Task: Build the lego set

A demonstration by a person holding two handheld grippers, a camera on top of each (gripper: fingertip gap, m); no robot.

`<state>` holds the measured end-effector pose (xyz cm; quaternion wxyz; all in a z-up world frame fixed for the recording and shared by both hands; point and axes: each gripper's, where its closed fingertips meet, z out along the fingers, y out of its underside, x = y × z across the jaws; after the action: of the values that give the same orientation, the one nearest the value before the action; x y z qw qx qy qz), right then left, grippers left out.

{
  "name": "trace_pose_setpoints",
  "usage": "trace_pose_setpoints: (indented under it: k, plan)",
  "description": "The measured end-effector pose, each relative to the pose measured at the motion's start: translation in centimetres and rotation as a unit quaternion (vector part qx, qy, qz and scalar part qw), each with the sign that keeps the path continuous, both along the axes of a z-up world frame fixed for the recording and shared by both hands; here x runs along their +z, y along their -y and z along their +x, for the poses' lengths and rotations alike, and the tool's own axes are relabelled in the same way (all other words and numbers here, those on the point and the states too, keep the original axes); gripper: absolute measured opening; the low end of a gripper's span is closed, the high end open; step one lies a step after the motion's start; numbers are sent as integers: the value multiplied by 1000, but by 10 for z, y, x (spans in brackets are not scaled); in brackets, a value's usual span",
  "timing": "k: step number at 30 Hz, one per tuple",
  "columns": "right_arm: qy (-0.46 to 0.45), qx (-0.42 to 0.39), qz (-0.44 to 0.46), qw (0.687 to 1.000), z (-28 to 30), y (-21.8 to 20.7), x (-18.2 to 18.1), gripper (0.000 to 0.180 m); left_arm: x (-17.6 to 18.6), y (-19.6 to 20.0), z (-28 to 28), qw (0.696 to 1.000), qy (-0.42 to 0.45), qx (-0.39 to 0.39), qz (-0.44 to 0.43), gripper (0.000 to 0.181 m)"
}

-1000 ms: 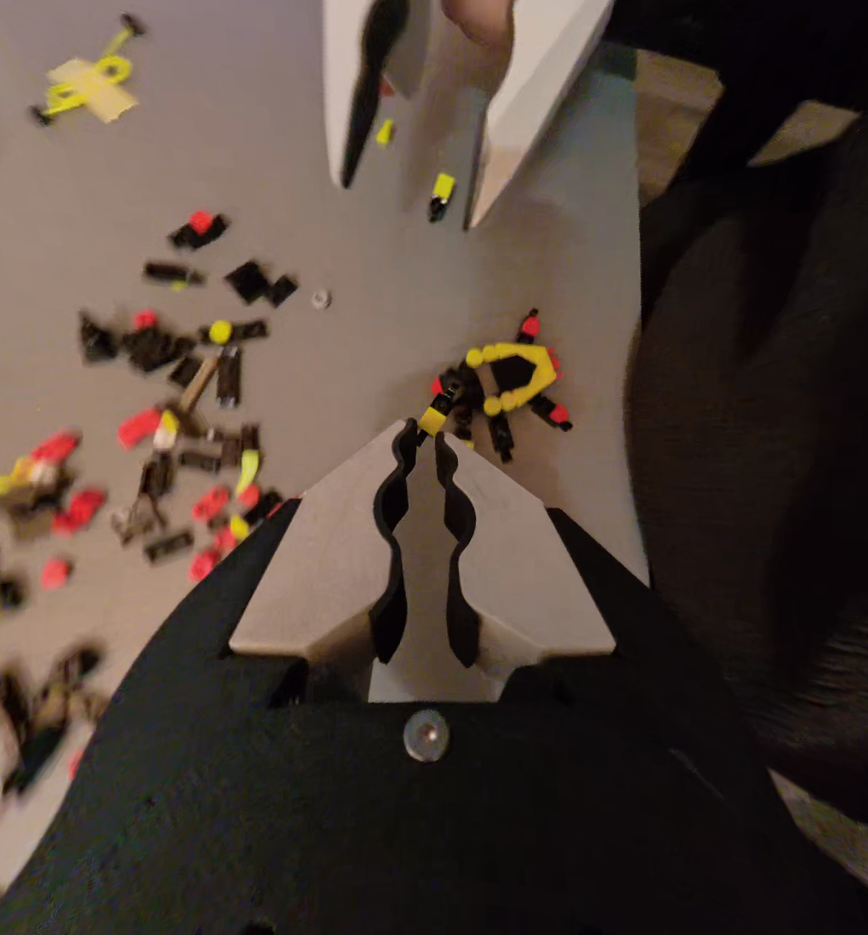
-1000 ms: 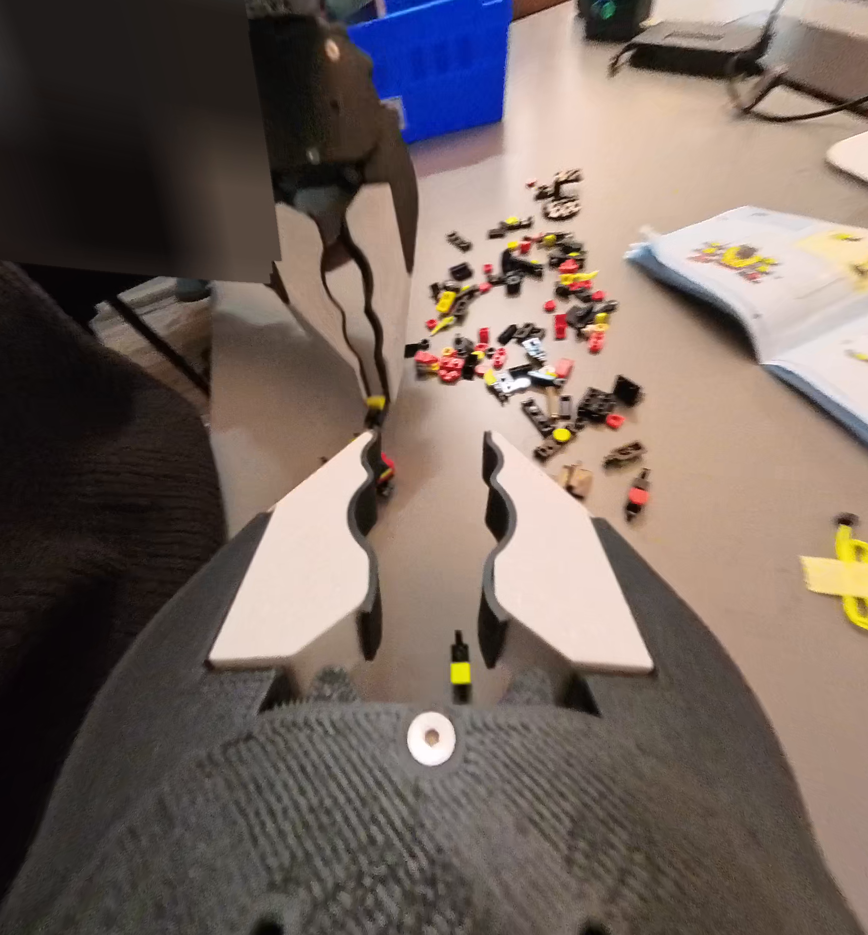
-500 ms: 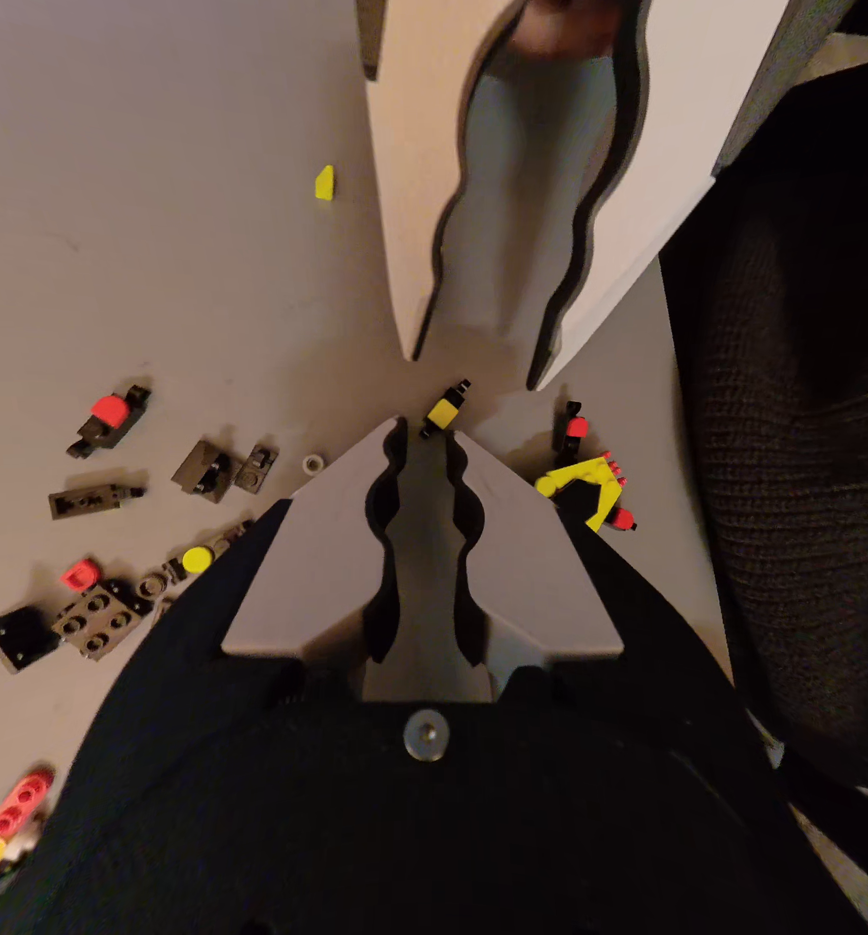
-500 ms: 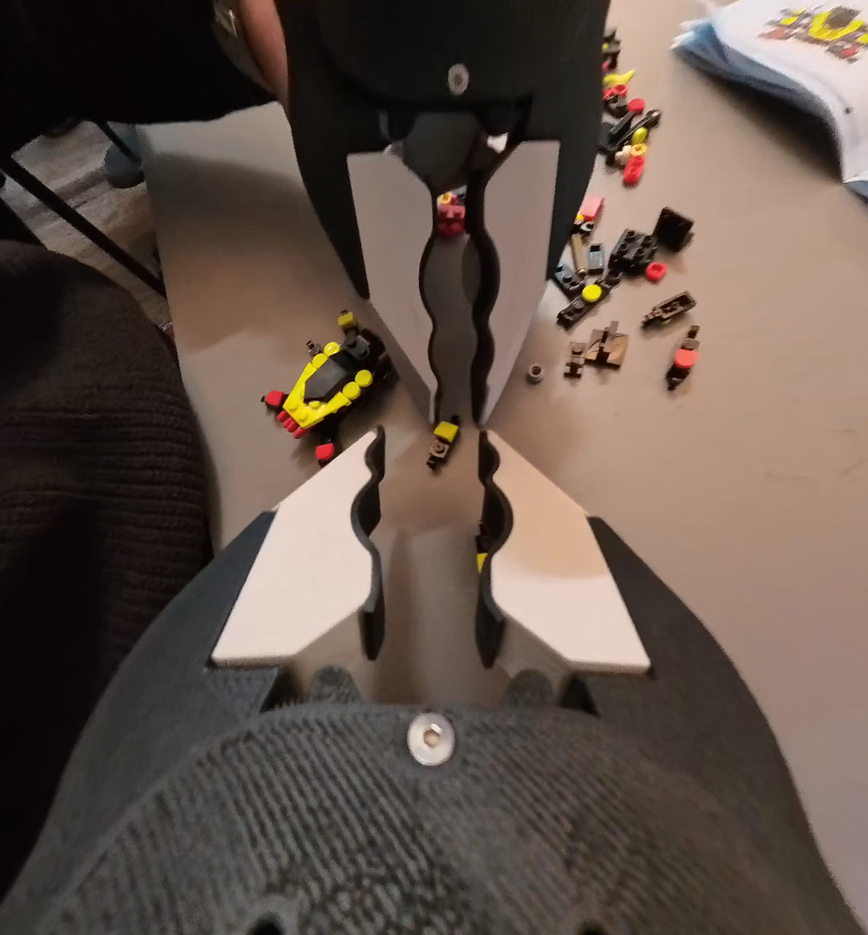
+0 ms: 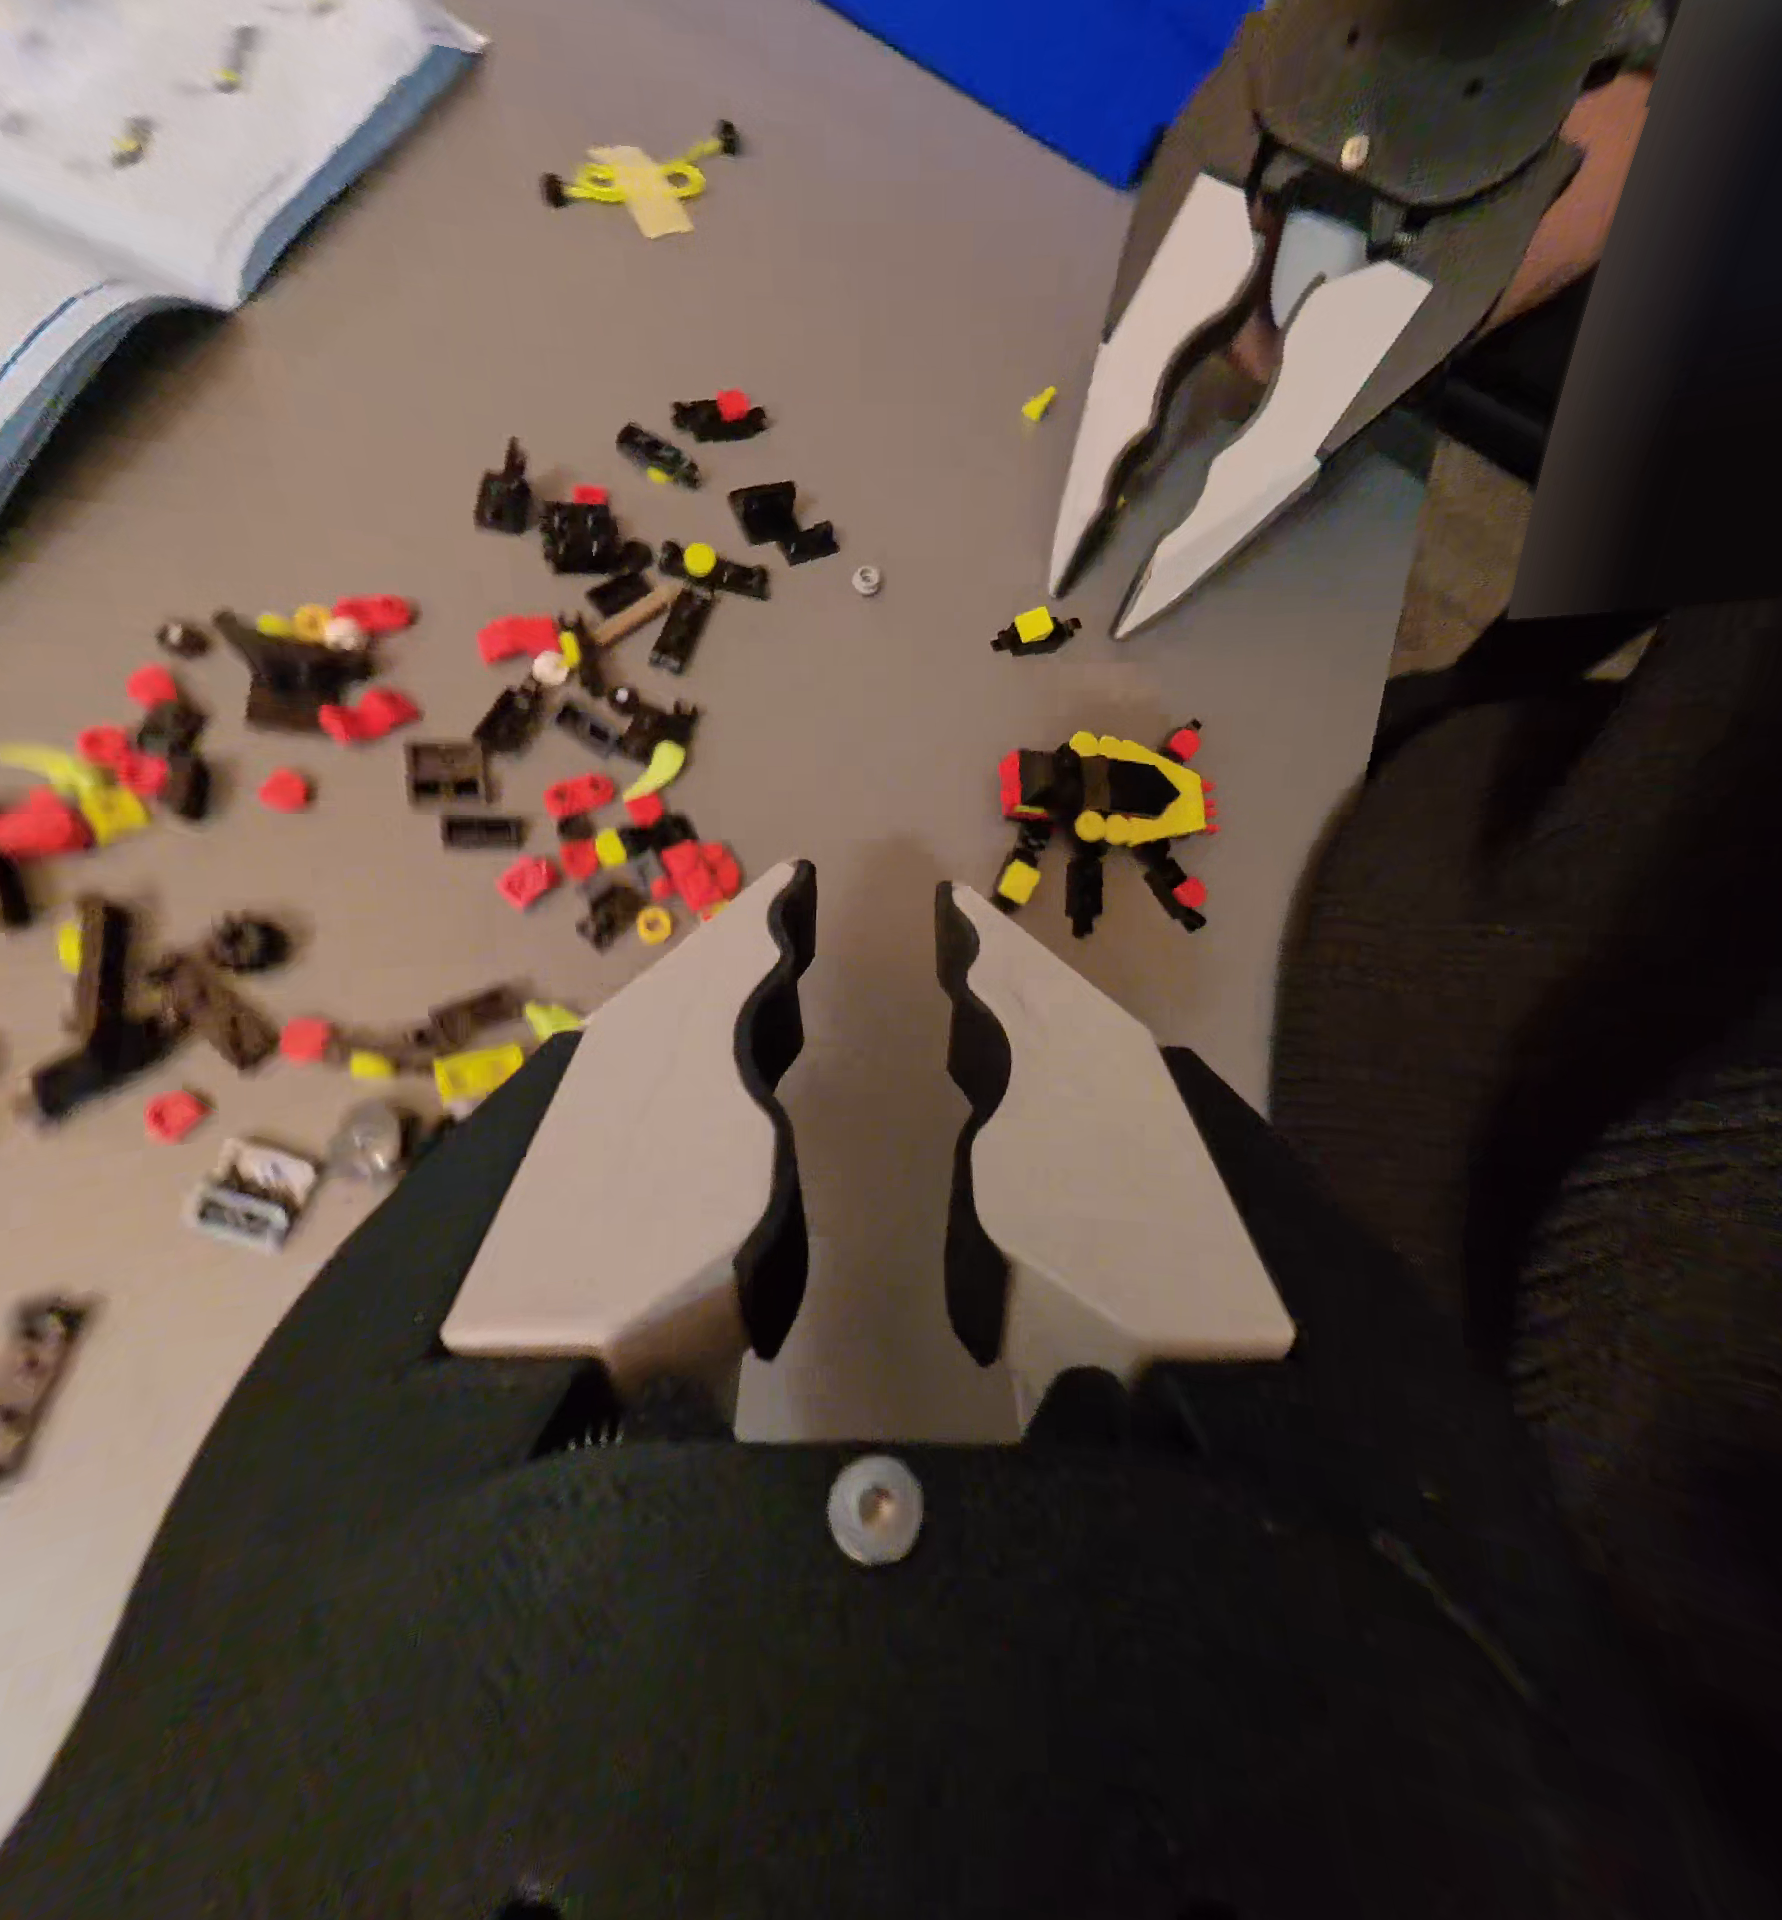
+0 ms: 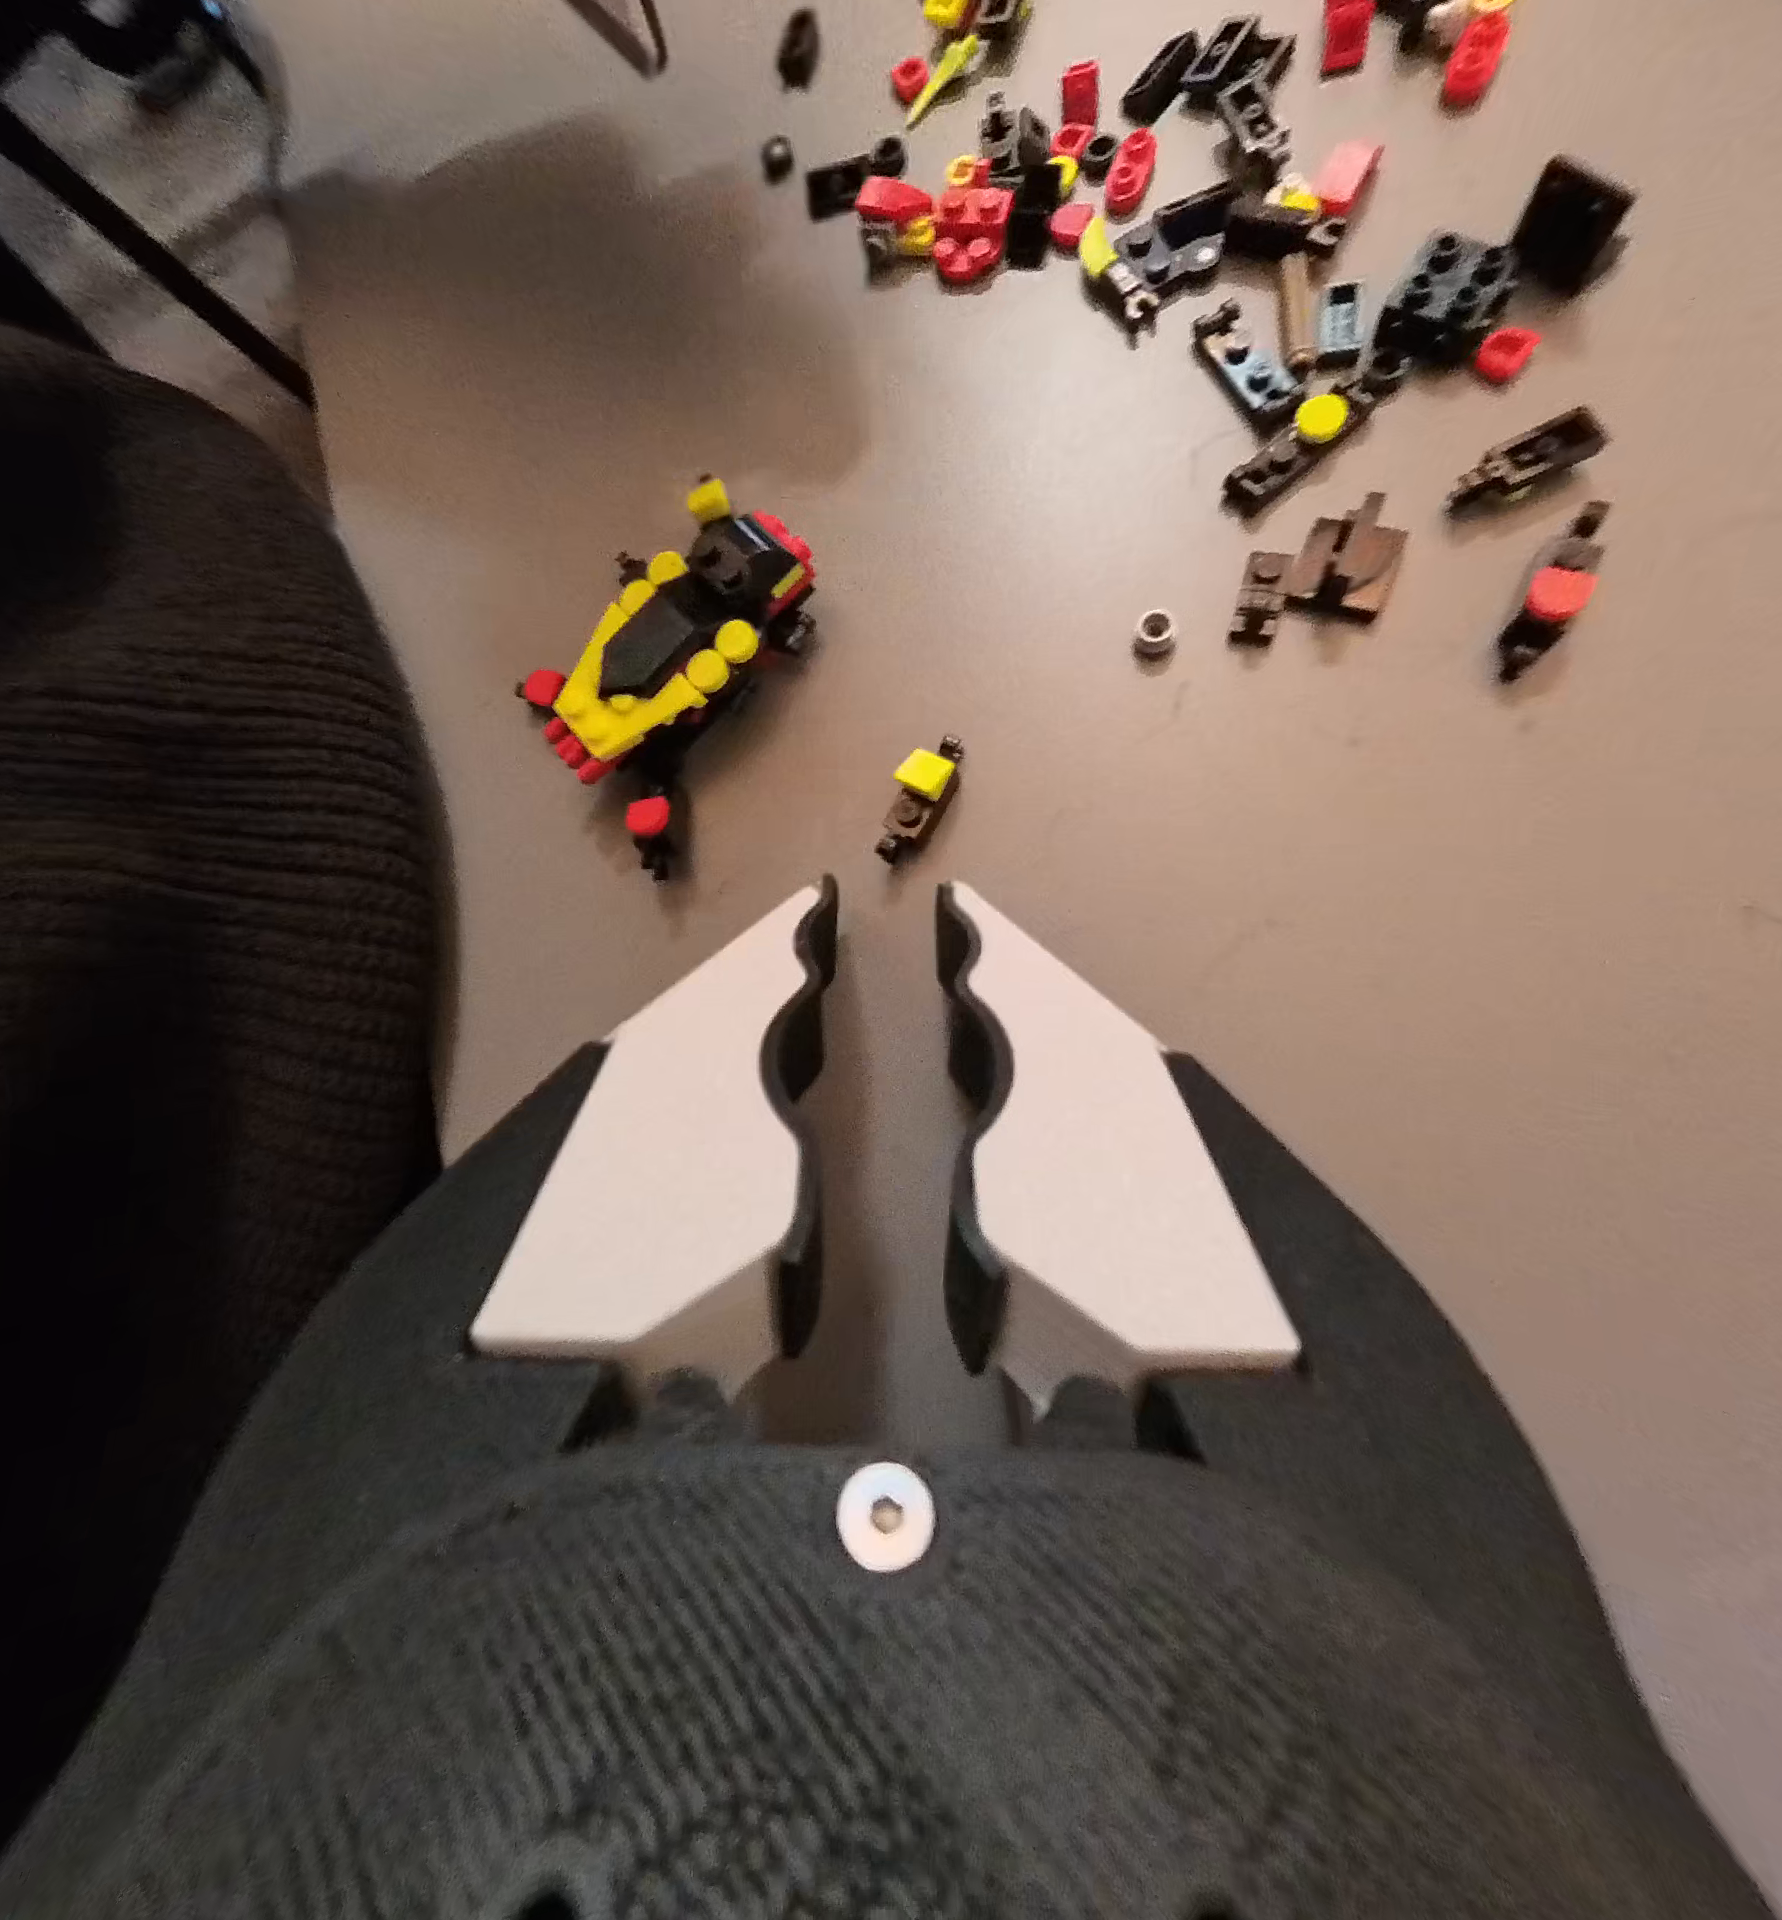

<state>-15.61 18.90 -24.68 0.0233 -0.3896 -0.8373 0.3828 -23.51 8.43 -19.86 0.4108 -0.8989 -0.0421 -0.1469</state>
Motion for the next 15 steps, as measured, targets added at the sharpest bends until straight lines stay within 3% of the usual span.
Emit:
trace_pose_setpoints:
  k: [5, 10, 15]
  plan:
    - [12, 35, -52, 998, 3, 30, 2, 19, -1, 14, 31, 993, 112, 12, 18, 16]
    - [-19, 87, -45, 995, 3, 57, 6, 19, -12, 9, 47, 996, 88, -26, -14, 20]
    - [-38, 61, -71, 995, -4, 45, 22, 16, -17, 4, 68, 991, 119, -51, -20, 22]
